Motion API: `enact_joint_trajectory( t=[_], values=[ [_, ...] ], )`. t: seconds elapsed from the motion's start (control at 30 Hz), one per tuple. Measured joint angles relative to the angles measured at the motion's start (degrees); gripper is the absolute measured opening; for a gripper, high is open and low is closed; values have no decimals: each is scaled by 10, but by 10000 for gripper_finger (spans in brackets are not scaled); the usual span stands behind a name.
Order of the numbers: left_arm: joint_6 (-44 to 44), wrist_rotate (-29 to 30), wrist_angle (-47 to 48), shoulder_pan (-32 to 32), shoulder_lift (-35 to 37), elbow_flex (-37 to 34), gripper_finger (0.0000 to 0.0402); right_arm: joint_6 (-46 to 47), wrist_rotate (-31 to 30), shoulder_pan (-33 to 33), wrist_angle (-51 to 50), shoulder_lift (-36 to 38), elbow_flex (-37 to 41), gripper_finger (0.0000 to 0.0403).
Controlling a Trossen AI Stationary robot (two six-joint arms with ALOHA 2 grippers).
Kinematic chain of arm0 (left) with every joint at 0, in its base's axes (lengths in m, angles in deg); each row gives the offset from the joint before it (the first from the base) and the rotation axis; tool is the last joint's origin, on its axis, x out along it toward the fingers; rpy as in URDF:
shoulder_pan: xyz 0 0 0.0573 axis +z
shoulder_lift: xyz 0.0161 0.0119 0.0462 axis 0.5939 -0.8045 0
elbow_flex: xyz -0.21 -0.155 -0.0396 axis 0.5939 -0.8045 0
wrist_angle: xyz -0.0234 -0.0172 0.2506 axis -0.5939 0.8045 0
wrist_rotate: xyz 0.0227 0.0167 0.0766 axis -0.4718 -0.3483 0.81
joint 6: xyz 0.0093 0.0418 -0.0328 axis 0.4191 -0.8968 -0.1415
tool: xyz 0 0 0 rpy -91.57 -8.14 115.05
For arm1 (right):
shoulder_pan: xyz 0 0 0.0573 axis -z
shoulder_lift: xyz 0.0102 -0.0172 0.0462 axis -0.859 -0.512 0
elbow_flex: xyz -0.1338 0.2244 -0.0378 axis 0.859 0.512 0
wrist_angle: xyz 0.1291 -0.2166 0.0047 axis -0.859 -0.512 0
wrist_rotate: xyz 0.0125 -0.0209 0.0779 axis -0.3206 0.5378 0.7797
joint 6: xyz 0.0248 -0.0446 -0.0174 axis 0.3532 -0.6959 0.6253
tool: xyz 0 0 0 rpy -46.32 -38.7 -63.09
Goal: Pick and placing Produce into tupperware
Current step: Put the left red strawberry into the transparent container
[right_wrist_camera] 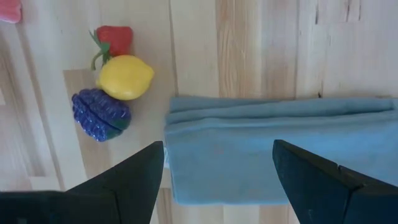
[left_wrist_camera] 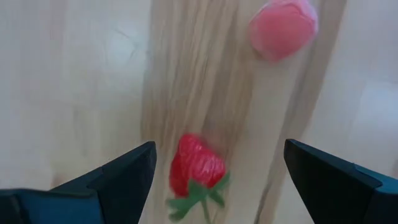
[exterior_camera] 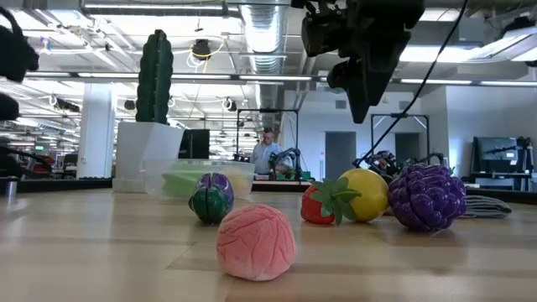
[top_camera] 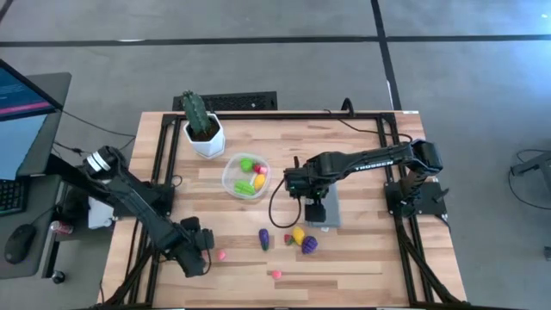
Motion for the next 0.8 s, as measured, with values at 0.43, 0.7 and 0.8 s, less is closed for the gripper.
enact_joint_trajectory(
  t=[0.43, 0.7, 0.8],
  values=[
    [24, -5, 0, -11, -38, 2, 343, -1, 2, 0, 4, 0, 0, 322],
    [34, -22, 16, -16, -35, 2, 343, -5, 2, 0, 19, 0, 0, 322],
    [38, -40, 42, -16, -27, -1, 343, -6, 2, 0, 23, 0, 0, 322]
  ],
)
